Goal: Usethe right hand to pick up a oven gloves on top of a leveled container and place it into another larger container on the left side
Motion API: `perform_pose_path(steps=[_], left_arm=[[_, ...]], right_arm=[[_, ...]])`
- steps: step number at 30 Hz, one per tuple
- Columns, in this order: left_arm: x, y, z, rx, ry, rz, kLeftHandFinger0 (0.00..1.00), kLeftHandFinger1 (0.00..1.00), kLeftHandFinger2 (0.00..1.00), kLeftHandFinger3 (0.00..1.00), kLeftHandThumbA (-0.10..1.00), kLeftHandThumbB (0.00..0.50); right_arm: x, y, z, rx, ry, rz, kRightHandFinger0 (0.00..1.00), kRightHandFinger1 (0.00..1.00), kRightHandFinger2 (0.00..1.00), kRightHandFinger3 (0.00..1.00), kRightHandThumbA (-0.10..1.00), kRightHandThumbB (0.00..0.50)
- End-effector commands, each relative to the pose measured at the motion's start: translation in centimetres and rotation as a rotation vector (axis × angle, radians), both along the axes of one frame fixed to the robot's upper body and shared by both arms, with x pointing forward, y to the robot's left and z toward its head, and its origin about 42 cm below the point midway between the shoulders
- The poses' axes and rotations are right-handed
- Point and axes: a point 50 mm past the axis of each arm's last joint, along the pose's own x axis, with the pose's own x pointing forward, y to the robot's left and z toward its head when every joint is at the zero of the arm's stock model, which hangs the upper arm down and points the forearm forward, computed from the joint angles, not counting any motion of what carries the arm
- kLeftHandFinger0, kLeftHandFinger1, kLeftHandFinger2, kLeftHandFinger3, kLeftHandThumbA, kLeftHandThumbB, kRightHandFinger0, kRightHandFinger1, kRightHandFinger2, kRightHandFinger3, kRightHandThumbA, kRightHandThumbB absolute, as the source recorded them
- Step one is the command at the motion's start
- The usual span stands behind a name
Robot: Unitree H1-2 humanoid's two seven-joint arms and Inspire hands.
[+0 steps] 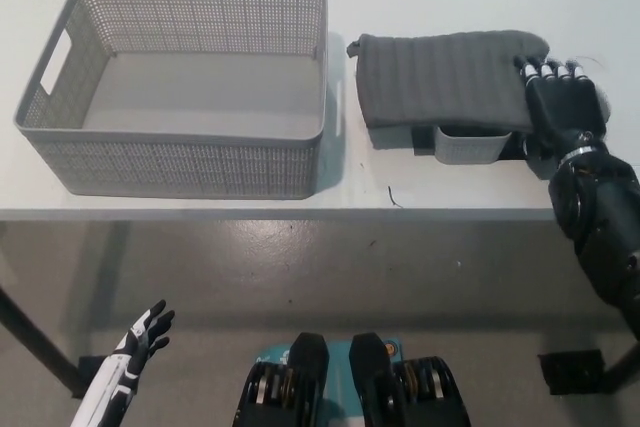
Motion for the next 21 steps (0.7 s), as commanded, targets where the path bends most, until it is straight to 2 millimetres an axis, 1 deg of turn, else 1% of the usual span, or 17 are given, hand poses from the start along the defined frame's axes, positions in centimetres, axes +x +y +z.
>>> perform_pose_path(steps=[1, 2, 3, 4, 5, 6, 8, 9, 10, 12, 13, 14, 16, 18, 19, 20, 21], left_arm=[[0.0, 0.8, 1.4, 0.021, -0.068, -0.015, 1.0, 1.0, 1.0, 1.0, 1.0, 0.473], [0.2, 0.9, 1.5, 0.031, -0.076, -0.017, 1.0, 1.0, 1.0, 1.0, 1.0, 0.472], [0.3, 1.0, 1.5, 0.035, -0.076, -0.017, 1.0, 1.0, 1.0, 1.0, 1.0, 0.472], [0.3, 1.0, 1.5, 0.036, -0.074, -0.021, 1.0, 1.0, 1.0, 1.0, 1.0, 0.463], [0.3, 1.0, 1.5, 0.04, -0.065, -0.022, 1.0, 1.0, 1.0, 1.0, 1.0, 0.471], [0.2, 1.0, 1.5, 0.036, -0.061, -0.023, 1.0, 1.0, 1.0, 1.0, 1.0, 0.469], [0.2, 0.9, 1.5, 0.032, -0.06, -0.024, 1.0, 1.0, 1.0, 1.0, 1.0, 0.441], [0.1, 0.9, 1.4, 0.038, -0.063, -0.023, 1.0, 1.0, 1.0, 1.0, 1.0, 0.429], [0.1, 0.9, 1.4, 0.04, -0.064, -0.022, 1.0, 1.0, 1.0, 1.0, 1.0, 0.427], [0.2, 1.0, 1.3, 0.045, -0.064, -0.021, 1.0, 1.0, 1.0, 1.0, 1.0, 0.448], [0.2, 1.0, 1.3, 0.047, -0.066, -0.021, 1.0, 1.0, 1.0, 1.0, 1.0, 0.452], [0.3, 1.0, 1.3, 0.051, -0.069, -0.023, 1.0, 1.0, 1.0, 1.0, 1.0, 0.455], [0.3, 1.0, 1.4, 0.051, -0.066, -0.026, 1.0, 1.0, 1.0, 1.0, 1.0, 0.467], [0.4, 1.0, 1.4, 0.054, -0.067, -0.026, 1.0, 1.0, 1.0, 1.0, 1.0, 0.476], [0.4, 1.1, 1.4, 0.056, -0.067, -0.026, 1.0, 1.0, 1.0, 1.0, 1.0, 0.478], [0.4, 1.1, 1.5, 0.052, -0.063, -0.027, 1.0, 1.0, 1.0, 1.0, 1.0, 0.478], [0.5, 1.2, 1.4, 0.049, -0.064, -0.029, 1.0, 1.0, 1.0, 1.0, 1.0, 0.481]], right_arm=[[0.8, 0.8, 5.1, 0.068, -0.558, 0.1, 0.0, 0.27, 0.68, 0.75, -0.1, 0.105], [0.8, 0.9, 5.5, 0.104, -0.585, 0.118, 0.0, 0.31, 0.67, 0.83, -0.1, 0.111], [0.8, 0.9, 5.6, 0.109, -0.594, 0.122, 0.0, 0.31, 0.67, 0.87, -0.1, 0.104], [0.8, 1.0, 5.9, 0.116, -0.609, 0.13, 0.0, 0.27, 0.61, 0.85, -0.1, 0.082], [0.7, 1.2, 6.2, 0.155, -0.606, 0.13, 0.0, 0.18, 0.54, 0.76, -0.1, 0.03], [0.7, 1.3, 6.3, 0.188, -0.602, 0.129, 0.0, 0.13, 0.52, 0.68, -0.1, 0.031], [0.6, 1.4, 6.9, 0.211, -0.641, 0.149, 0.0, 0.15, 0.53, 0.61, -0.1, 0.044], [0.5, 1.4, 7.1, 0.222, -0.653, 0.161, 0.0, 0.16, 0.56, 0.66, -0.1, 0.069], [0.5, 1.4, 7.3, 0.226, -0.659, 0.165, 0.0, 0.2, 0.63, 0.76, -0.1, 0.088], [0.4, 1.4, 7.9, 0.25, -0.673, 0.164, 0.0, 0.22, 0.65, 0.86, -0.1, 0.089], [0.4, 1.4, 8.1, 0.261, -0.676, 0.165, 0.0, 0.23, 0.66, 0.88, -0.1, 0.085], [0.3, 1.4, 8.5, 0.269, -0.689, 0.169, 0.0, 0.26, 0.67, 0.92, -0.1, 0.106], [0.1, 1.2, 9.1, 0.266, -0.705, 0.167, 0.0, 0.31, 0.72, 0.95, -0.1, 0.105], [-0.1, 1.0, 9.7, 0.295, -0.751, 0.182, 0.0, 0.3, 0.71, 0.93, -0.1, 0.132], [-0.2, 1.0, 9.8, 0.302, -0.762, 0.185, 0.0, 0.29, 0.7, 0.92, -0.1, 0.131], [-0.4, 0.8, 10.6, 0.292, -0.776, 0.185, 0.0, 0.33, 0.72, 0.95, -0.1, 0.116], [-0.6, 0.4, 12.3, 0.307, -0.819, 0.202, 0.0, 0.37, 0.72, 0.95, -0.1, 0.142]])
